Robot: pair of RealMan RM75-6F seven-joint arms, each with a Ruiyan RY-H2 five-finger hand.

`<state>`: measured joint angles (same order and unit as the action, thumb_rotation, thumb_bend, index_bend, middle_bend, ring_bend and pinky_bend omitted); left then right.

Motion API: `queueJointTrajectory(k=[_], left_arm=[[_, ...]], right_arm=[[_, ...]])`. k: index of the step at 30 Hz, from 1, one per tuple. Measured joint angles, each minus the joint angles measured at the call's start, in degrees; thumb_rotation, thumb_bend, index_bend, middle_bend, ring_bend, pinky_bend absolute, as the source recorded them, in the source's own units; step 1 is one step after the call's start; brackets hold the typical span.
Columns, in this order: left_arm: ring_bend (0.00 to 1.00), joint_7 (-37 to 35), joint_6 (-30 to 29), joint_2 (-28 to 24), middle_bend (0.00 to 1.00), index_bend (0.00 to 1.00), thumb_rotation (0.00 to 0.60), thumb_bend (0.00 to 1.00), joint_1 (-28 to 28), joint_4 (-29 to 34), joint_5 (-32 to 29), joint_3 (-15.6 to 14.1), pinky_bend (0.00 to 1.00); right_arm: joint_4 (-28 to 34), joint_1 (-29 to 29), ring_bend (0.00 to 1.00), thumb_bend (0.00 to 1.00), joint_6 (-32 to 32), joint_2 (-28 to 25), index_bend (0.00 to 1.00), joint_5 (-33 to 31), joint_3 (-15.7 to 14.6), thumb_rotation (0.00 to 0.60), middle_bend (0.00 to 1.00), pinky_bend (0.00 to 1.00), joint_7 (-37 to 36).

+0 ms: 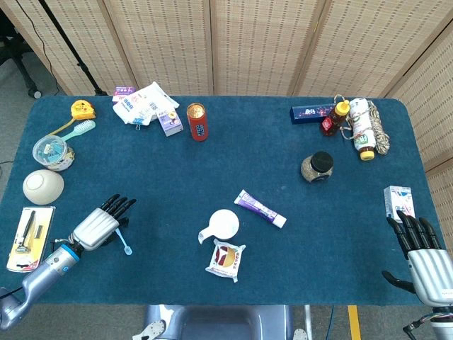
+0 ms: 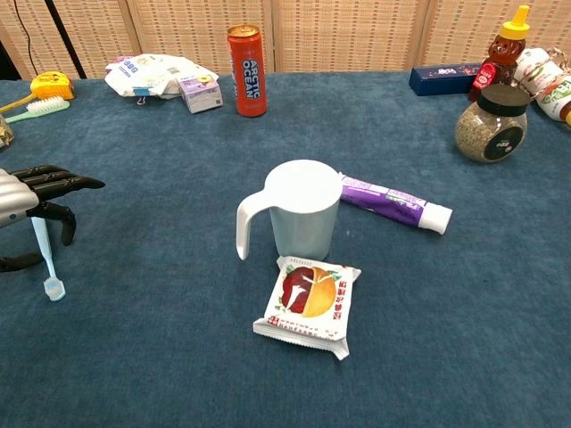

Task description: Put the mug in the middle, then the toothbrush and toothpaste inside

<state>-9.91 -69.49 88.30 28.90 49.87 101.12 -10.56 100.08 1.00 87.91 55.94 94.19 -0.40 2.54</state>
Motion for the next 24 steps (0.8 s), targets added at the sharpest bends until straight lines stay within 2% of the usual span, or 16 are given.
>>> queueJointTrajectory(k=[9,17,24], left_arm=[[0.00,0.6,-0.1,1.8,0.00,0.59,0.600,0.38,-0.2,-1.6,-0.2,0.3,0.00],[0.00,1.0,-0.9,1.9,0.00,0.61,0.600,0.38,-0.2,-1.2,-0.4,0.7,0.00],[0.00,0.9,-2.4,0.3,0.00,0.61,0.600,0.38,-0.1,1.7,-0.8,1.6,0.00]], right_arm=[[-0.2,0.1,0.00,0.00,0.0,-0.1,0.00,0.4,-0.1,0.600,0.00,0.00,-0.7],[-0.3,0.1,0.00,0.00,0.1,-0.2,0.00,0.5,-0.2,0.600,0.00,0.00,-1.0],[-0.3,0.0,0.00,0.00,0.3,-0.2,0.00,0.7,-0.3,0.600,0.00,0.00,-1.2]])
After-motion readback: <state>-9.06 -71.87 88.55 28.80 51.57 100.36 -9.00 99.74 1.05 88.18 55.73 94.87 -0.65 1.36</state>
